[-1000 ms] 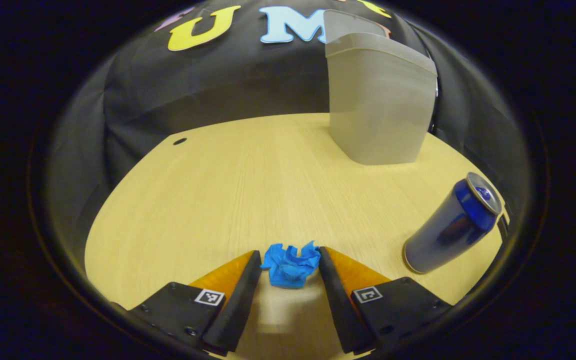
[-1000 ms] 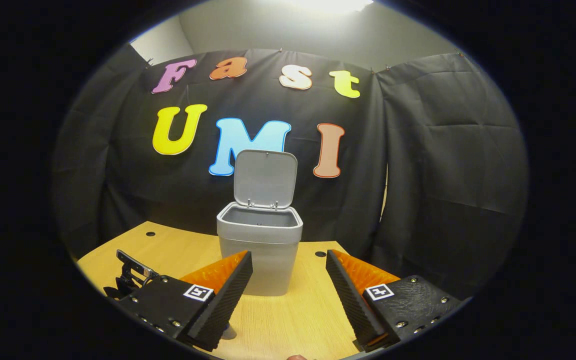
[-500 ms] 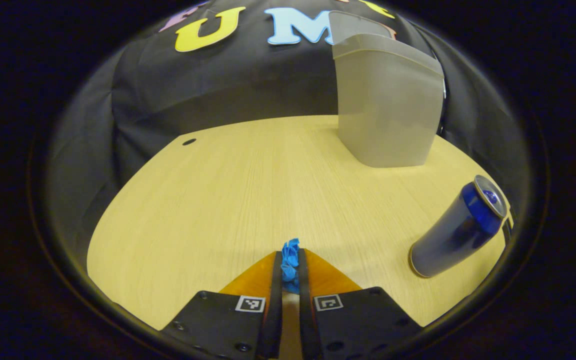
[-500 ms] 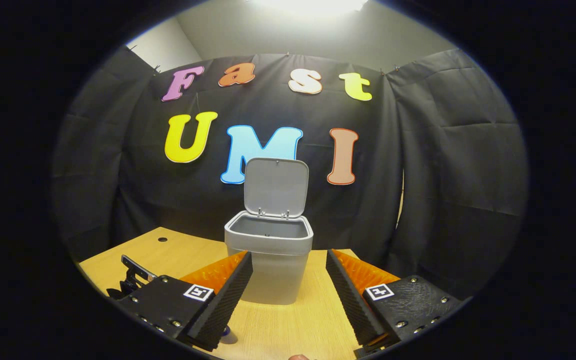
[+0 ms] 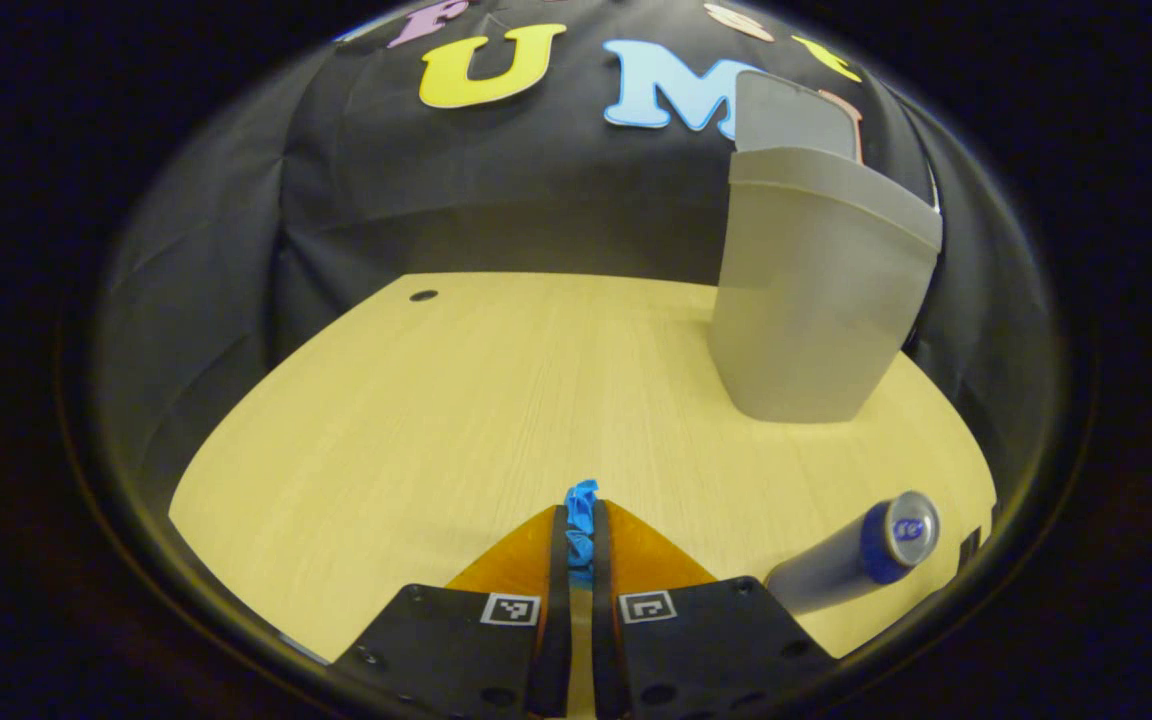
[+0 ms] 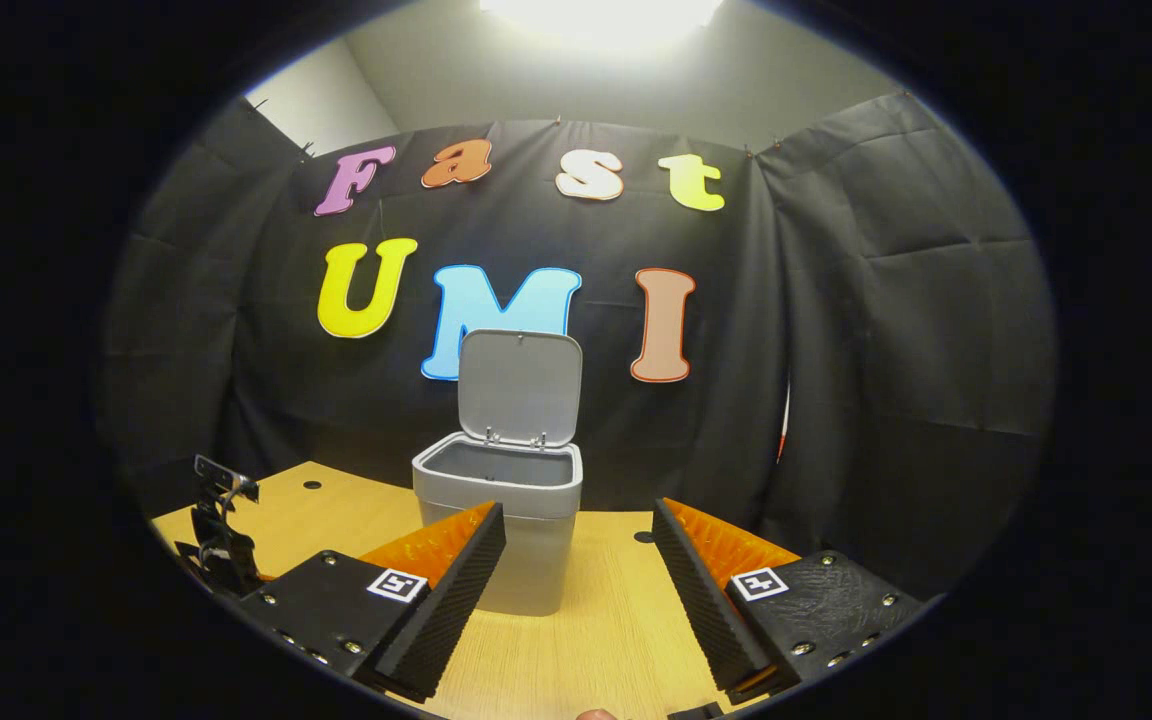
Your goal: Press the lid of the desktop garbage bin to open it, pick up the crumpled paper on the desktop and throw it into the bin, then pick up the pop can on the desktop and drop it into the bin, and finally close the garbage bin lid.
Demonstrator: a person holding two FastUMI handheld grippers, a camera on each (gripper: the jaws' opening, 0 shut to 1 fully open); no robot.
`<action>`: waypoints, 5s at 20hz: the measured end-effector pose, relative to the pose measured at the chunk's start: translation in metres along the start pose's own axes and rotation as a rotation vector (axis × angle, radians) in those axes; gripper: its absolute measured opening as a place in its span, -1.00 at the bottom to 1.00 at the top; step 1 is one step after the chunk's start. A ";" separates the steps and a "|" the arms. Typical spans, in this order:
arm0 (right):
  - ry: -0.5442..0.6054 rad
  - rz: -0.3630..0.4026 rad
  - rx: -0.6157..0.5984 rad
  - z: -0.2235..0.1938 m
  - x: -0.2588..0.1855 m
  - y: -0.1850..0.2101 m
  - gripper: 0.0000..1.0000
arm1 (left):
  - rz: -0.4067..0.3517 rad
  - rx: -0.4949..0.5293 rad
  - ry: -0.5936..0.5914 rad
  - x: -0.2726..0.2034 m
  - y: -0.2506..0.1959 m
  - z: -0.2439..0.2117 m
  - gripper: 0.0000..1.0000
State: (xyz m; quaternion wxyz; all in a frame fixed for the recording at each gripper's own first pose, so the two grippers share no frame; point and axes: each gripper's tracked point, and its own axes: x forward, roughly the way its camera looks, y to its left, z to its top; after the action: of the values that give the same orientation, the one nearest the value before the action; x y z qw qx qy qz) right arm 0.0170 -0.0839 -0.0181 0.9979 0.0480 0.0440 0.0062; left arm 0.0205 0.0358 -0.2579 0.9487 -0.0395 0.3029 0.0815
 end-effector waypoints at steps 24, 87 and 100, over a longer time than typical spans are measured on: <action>0.032 -0.107 0.059 -0.027 0.027 -0.070 0.89 | -0.234 0.061 -0.457 -0.034 -0.180 0.264 -0.67; 0.471 0.353 0.080 -0.160 0.008 0.184 0.91 | -0.195 0.099 -0.504 -0.125 -0.044 0.226 0.93; 0.708 0.473 0.017 -0.221 0.009 0.203 0.94 | -0.071 0.037 -0.496 -0.148 -0.022 0.212 0.92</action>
State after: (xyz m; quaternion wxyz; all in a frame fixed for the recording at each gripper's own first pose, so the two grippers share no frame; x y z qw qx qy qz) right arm 0.0044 0.1398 -0.2183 0.8918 0.0601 0.3717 0.2509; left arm 0.0265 0.0209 0.0008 0.9969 -0.0116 0.0605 0.0498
